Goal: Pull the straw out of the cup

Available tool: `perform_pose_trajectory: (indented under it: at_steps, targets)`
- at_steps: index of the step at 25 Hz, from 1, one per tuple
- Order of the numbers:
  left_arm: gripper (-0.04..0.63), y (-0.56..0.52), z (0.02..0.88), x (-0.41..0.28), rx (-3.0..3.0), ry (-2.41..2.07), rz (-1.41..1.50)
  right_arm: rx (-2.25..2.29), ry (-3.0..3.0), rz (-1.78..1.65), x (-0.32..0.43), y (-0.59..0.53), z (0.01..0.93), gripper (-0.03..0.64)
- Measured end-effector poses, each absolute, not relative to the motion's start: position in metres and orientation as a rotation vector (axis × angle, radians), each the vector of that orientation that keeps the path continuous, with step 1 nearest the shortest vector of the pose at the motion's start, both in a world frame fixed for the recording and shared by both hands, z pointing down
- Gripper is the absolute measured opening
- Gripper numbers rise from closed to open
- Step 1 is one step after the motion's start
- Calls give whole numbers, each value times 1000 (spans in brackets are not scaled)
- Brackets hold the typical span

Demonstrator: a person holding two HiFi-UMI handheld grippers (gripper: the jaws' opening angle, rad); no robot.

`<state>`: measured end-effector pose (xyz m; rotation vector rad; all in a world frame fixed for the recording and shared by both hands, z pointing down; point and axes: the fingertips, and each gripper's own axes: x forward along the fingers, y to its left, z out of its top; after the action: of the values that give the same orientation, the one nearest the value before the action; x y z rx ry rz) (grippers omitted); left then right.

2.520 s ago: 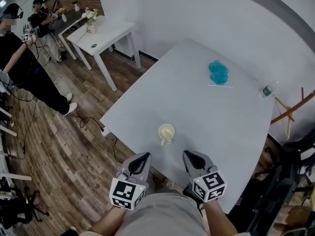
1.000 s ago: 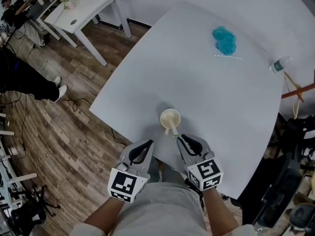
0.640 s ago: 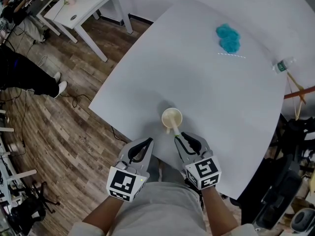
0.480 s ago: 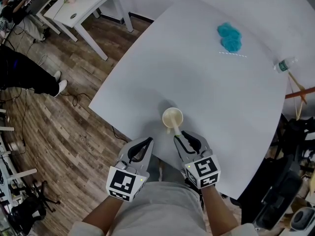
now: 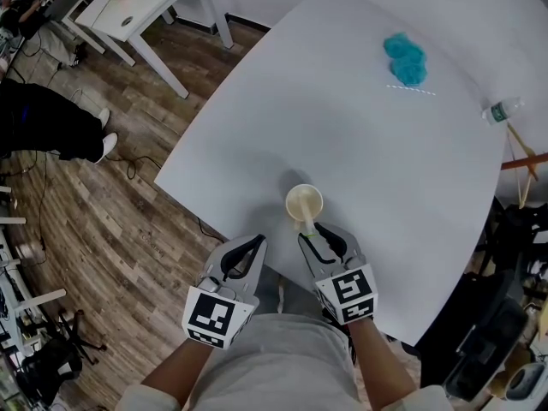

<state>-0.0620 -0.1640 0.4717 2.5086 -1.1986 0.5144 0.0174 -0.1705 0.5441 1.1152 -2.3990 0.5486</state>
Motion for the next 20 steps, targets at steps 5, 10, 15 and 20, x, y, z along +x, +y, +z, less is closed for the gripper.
perform_pose_trajectory:
  at_steps: [5, 10, 15, 20]
  targets:
    - [20, -166, 474, -66, 2502, -1199, 521, 1105, -2378, 542, 15, -173, 550, 146]
    - [20, -169, 474, -69, 2497, -1205, 521, 1113, -2362, 539, 17, -178, 555, 137]
    - [20, -169, 476, -71, 2490, -1205, 526, 1185, -2318, 523, 27, -184, 557, 70]
    - [20, -168, 476, -70, 2489, -1207, 523, 1223, -2299, 515, 36, -186, 555, 54]
